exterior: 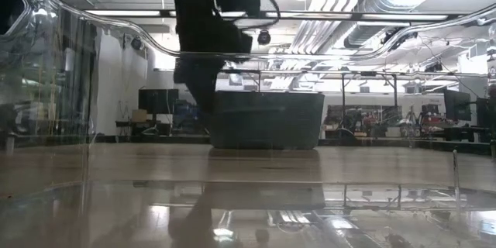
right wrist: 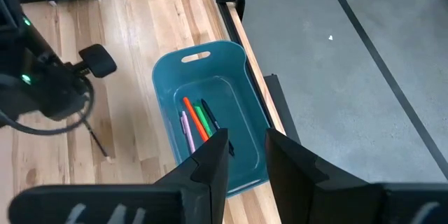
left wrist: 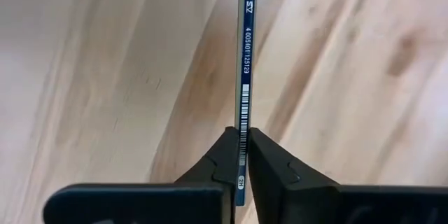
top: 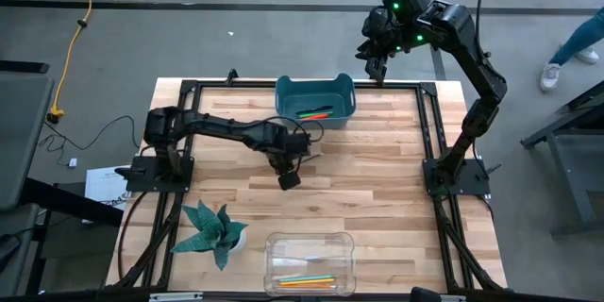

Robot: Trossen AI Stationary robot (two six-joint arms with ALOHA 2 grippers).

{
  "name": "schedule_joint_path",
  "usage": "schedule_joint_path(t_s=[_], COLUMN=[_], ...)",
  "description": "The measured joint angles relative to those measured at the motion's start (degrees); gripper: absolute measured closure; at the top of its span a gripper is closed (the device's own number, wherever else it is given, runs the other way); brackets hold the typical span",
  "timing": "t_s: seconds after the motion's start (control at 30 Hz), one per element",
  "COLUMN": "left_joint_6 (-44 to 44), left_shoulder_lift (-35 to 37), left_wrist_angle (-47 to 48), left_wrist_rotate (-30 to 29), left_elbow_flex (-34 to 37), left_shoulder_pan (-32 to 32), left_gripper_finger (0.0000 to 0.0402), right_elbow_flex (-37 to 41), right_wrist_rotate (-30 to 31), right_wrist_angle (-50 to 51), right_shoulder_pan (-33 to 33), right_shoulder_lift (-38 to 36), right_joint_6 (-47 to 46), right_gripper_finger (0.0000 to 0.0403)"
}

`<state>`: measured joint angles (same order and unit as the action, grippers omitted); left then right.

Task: Sort pens & pencils
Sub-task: Put the black pencil into the transparent bin

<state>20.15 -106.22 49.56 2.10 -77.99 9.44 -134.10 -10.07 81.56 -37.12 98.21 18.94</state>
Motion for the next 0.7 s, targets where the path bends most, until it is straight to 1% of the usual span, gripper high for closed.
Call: schedule_joint_path(t_s=[0.17,0.37,0.7], left_joint_6=[-0.6,-0.6,0.1], left_shoulder_lift=[4.1,8.2,10.8], left_wrist_angle=[0.1,0.0,0.1], left_wrist_rotate=[0.3,1.1,2.8], left_elbow_flex=[0.0,0.0,-0.8], left_shoulder_pan=[-2.2,-6.5,-15.6], left_gripper_finger=[0.0395,0.039,0.0388], right_elbow_flex=[0.0,0.0,0.0], right_wrist_rotate=[0.0,0.0,0.0], right_wrist_angle=[0.0,0.0,-0.3], right_shoulder_pan=[0.0,0.0,0.1], right_shoulder_lift=[0.0,0.0,0.0], right_joint_6=[-0.4,-1.7,-6.3], right_gripper_finger=[0.0318,0.0318,0.0318])
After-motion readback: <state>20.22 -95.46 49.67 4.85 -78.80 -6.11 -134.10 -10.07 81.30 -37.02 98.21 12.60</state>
